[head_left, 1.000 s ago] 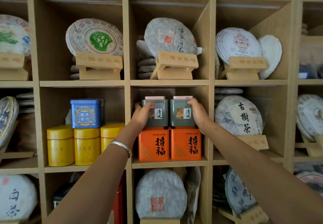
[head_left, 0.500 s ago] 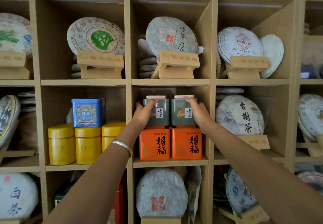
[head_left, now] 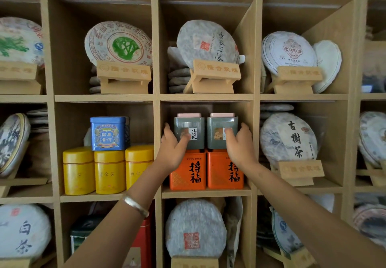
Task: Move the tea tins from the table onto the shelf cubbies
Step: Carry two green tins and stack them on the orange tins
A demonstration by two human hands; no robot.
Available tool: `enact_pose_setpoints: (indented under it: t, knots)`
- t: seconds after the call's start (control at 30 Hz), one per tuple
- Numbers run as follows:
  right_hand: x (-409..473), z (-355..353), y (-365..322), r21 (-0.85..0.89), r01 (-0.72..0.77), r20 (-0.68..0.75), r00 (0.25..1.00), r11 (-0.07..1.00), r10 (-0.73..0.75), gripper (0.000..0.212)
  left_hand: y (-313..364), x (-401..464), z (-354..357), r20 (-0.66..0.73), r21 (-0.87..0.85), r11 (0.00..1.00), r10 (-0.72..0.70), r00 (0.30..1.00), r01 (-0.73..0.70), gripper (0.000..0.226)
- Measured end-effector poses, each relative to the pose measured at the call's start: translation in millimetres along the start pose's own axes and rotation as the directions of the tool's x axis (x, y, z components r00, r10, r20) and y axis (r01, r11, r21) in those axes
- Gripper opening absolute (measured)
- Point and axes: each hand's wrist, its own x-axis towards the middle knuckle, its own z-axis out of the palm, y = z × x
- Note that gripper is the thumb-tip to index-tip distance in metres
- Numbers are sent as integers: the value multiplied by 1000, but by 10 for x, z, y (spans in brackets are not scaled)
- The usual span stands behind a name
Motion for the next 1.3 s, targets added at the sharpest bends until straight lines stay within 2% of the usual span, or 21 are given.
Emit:
enact_pose_setpoints:
  t: [0.1,0.17,0.2,0.3,0.47,1.03,1.3]
  knots:
    - [-296,-90,109,-209,210,-42,974,955,-223,64,-44,-345,-5,-57,276,929,271,961,-246,80]
    - [-480,-148,194,-289,341,13,936,894,-353,69,-73,-501,28,2,395,830,428,904,-393,77]
    - [-546,-170,231,-317,385,74,921,866,-382,71,-92,-535,65,48,430,793,458,888,-432,75]
    - [-641,-200,315,-378,445,209,895,811,-394,73,-126,-553,187,114,486,760,436,893,-432,75]
    - [-656,-210,316,-414,464,279,884,783,-376,76,-148,-514,249,104,515,767,386,916,-382,75]
    - [-598,-245,236,-374,450,286,888,811,-361,74,-151,-551,236,75,541,770,358,931,-340,73]
    - [-602,-300,224,-404,480,252,877,779,-410,72,-83,-563,138,35,608,718,403,915,-339,71]
